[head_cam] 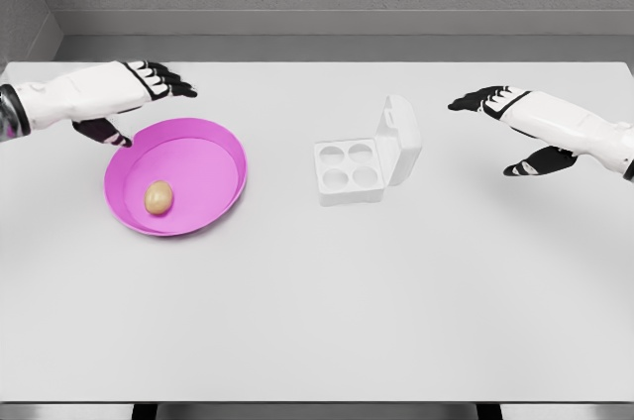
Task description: Pack egg into the box and close the box lid
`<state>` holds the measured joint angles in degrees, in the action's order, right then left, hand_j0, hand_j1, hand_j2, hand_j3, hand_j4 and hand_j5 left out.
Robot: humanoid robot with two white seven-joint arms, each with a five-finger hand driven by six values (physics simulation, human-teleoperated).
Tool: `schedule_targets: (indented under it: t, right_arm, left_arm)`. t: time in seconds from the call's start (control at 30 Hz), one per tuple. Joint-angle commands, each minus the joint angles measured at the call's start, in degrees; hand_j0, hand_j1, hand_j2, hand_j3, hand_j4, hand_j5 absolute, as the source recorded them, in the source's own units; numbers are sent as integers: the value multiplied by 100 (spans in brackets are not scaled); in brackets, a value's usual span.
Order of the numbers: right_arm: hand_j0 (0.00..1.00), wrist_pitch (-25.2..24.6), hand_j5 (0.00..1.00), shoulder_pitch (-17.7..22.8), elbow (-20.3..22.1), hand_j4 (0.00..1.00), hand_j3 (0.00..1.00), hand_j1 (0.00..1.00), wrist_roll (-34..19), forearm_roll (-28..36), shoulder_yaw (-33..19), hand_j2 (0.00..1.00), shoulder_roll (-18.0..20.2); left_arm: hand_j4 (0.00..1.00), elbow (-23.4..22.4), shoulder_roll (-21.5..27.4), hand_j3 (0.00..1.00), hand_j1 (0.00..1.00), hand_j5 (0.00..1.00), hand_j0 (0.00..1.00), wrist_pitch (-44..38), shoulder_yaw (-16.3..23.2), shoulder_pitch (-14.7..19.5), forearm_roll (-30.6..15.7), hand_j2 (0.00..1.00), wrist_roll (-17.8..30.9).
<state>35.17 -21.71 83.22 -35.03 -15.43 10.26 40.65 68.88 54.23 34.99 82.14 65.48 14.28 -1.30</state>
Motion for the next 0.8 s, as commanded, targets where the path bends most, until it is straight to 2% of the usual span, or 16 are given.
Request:
schedule_targets:
  t: [0.0,0.2,0.47,0.77]
  right_arm:
    - [100,-17,100,9,2,100,100,100,3,40,19,100,83]
    - [100,-17,100,-26,28,100,100,100,3,14,2,100,92]
    - [100,-17,100,-70,125,100,100,100,3,-162,63,100,224]
    - [100,-17,100,-123,81,100,100,100,3,-311,239,100,145]
  left_arm:
    - [100,135,132,100,100,100,100,1,347,9,-312,100,183]
    - [100,381,360,100,100,100,100,1,426,26,-813,100,288]
    - [100,372,325,100,100,100,100,1,399,9,-909,100,315]
    - [100,425,290,100,100,100,100,1,452,-53,-901,100,306]
